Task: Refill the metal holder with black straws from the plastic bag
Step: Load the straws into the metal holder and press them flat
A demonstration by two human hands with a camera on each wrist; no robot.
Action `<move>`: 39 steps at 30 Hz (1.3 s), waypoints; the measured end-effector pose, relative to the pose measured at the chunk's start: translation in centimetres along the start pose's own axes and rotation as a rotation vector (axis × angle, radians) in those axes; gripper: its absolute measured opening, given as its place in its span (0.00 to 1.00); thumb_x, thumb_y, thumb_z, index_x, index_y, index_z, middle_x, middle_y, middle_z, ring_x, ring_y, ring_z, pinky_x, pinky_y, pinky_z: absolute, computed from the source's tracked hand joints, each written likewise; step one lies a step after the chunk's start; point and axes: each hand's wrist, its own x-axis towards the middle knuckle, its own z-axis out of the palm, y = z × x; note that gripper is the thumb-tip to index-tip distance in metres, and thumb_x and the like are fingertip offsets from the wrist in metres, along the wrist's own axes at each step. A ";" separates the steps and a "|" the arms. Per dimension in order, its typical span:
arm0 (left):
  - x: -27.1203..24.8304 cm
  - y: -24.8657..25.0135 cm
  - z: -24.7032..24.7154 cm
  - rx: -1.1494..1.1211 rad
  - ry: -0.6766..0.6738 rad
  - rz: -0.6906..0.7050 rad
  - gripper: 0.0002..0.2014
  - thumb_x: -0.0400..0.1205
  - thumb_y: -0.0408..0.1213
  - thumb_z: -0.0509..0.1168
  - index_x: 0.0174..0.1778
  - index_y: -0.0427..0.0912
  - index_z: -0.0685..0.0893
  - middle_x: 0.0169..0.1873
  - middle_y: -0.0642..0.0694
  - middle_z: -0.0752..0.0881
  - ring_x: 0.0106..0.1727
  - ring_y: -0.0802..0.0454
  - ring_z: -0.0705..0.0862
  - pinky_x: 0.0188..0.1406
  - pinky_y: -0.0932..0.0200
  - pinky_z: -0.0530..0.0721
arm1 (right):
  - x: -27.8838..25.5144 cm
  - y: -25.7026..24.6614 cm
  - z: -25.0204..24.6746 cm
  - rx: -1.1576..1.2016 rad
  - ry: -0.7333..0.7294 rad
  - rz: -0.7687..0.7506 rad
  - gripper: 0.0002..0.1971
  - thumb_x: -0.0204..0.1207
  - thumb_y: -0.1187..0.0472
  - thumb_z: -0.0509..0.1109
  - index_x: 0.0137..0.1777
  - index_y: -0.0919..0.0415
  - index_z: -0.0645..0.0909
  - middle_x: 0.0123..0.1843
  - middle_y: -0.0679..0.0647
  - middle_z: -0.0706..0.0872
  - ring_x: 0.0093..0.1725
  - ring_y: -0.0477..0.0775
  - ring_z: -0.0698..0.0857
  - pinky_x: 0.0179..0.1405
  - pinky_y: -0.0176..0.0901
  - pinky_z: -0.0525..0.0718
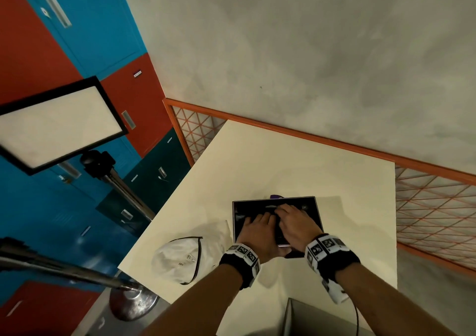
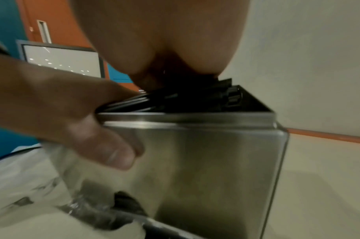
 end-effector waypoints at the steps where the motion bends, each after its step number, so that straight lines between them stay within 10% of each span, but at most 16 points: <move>1: -0.1 0.1 0.1 0.004 0.001 0.004 0.45 0.69 0.72 0.65 0.75 0.45 0.71 0.67 0.47 0.79 0.68 0.44 0.77 0.71 0.39 0.73 | 0.8 0.4 0.2 0.028 -0.041 -0.007 0.20 0.82 0.59 0.57 0.72 0.59 0.75 0.74 0.51 0.75 0.72 0.54 0.74 0.68 0.53 0.76; 8: -1.2 0.4 0.7 0.016 0.065 0.025 0.38 0.68 0.71 0.63 0.65 0.45 0.77 0.59 0.49 0.84 0.62 0.45 0.82 0.66 0.41 0.77 | 4.6 2.3 2.5 0.070 -0.322 -0.016 0.20 0.84 0.61 0.52 0.68 0.66 0.78 0.74 0.56 0.78 0.75 0.56 0.74 0.77 0.49 0.68; 15: -1.8 0.5 1.4 0.020 0.129 0.050 0.35 0.68 0.70 0.63 0.60 0.45 0.80 0.55 0.47 0.85 0.57 0.44 0.83 0.61 0.43 0.79 | 4.5 2.0 2.8 0.055 -0.333 0.090 0.30 0.84 0.61 0.52 0.86 0.56 0.53 0.86 0.57 0.56 0.83 0.60 0.62 0.80 0.51 0.63; 28: -2.2 0.6 1.7 0.044 0.115 0.094 0.37 0.70 0.70 0.62 0.62 0.43 0.80 0.57 0.44 0.82 0.58 0.42 0.79 0.62 0.45 0.79 | 4.1 2.2 3.7 0.059 -0.342 0.083 0.31 0.83 0.61 0.53 0.86 0.55 0.50 0.87 0.53 0.52 0.85 0.60 0.55 0.83 0.54 0.58; 34: -1.9 0.6 1.3 0.047 0.120 0.095 0.39 0.69 0.69 0.63 0.66 0.42 0.79 0.65 0.42 0.76 0.66 0.39 0.74 0.71 0.40 0.76 | 3.8 2.1 3.7 0.071 -0.331 0.087 0.25 0.83 0.59 0.53 0.80 0.53 0.66 0.83 0.49 0.63 0.81 0.61 0.63 0.79 0.59 0.65; 39: -1.4 0.5 1.2 0.057 0.055 0.048 0.47 0.67 0.74 0.62 0.74 0.41 0.72 0.76 0.37 0.71 0.81 0.34 0.65 0.85 0.33 0.53 | 3.4 1.1 2.9 0.026 -0.298 0.162 0.19 0.83 0.56 0.53 0.71 0.49 0.76 0.77 0.47 0.70 0.77 0.58 0.69 0.76 0.65 0.67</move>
